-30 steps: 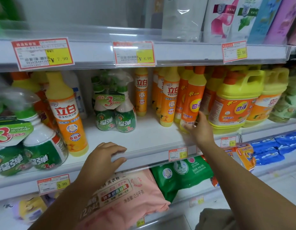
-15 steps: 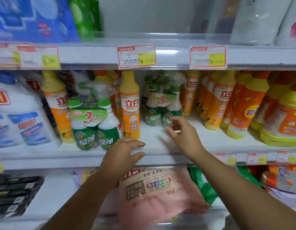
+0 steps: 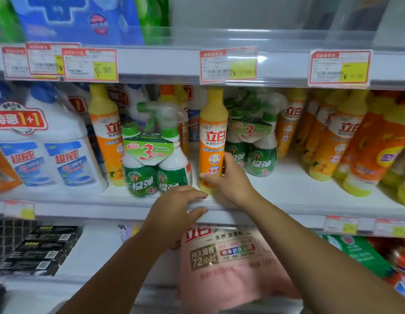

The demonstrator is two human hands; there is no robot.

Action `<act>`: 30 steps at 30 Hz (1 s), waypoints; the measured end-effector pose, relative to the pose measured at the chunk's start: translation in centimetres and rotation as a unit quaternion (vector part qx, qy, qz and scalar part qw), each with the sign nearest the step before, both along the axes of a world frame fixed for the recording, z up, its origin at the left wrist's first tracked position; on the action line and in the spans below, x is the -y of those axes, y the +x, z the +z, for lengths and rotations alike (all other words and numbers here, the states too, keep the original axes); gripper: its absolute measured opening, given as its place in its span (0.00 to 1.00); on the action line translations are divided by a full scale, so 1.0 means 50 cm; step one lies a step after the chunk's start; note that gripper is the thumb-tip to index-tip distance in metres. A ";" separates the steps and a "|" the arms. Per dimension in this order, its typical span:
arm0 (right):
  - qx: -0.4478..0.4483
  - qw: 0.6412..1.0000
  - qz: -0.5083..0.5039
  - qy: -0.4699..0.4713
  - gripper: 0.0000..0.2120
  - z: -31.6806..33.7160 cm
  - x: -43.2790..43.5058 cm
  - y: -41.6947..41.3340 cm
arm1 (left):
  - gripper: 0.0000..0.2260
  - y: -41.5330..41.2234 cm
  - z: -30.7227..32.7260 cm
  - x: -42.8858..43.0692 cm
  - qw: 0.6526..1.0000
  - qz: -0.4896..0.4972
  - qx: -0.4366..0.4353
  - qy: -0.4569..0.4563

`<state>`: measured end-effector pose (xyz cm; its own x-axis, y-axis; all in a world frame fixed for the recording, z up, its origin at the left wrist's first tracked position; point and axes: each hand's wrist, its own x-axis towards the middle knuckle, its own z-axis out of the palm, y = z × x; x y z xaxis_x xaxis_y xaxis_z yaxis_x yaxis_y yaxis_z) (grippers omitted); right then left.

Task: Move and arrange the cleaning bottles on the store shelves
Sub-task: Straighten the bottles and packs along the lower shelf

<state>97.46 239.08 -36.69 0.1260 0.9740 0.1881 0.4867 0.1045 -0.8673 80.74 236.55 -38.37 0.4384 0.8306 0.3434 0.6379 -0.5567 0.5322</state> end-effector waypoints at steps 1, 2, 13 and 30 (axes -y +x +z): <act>0.003 1.000 -0.010 -0.004 0.31 0.002 0.010 0.014 | 0.17 0.009 0.000 -0.001 1.000 -0.003 0.001 -0.001; 0.005 1.000 -0.023 -0.007 0.31 0.003 0.021 0.032 | 0.16 0.020 0.001 -0.002 1.000 -0.008 0.003 -0.001; 0.018 0.970 -0.241 -0.007 0.26 0.011 0.164 0.309 | 0.12 0.160 -0.004 0.019 0.997 -0.074 0.011 0.001; 0.044 0.930 -0.363 0.027 0.28 -0.019 0.158 0.390 | 0.13 0.184 -0.021 0.006 0.998 -0.060 0.009 -0.019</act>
<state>116.94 231.18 -37.62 0.7283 0.6277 0.2748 0.5153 -0.2373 -0.8235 89.95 236.24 -39.43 0.5291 0.7854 0.3214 0.5580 -0.6073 0.5655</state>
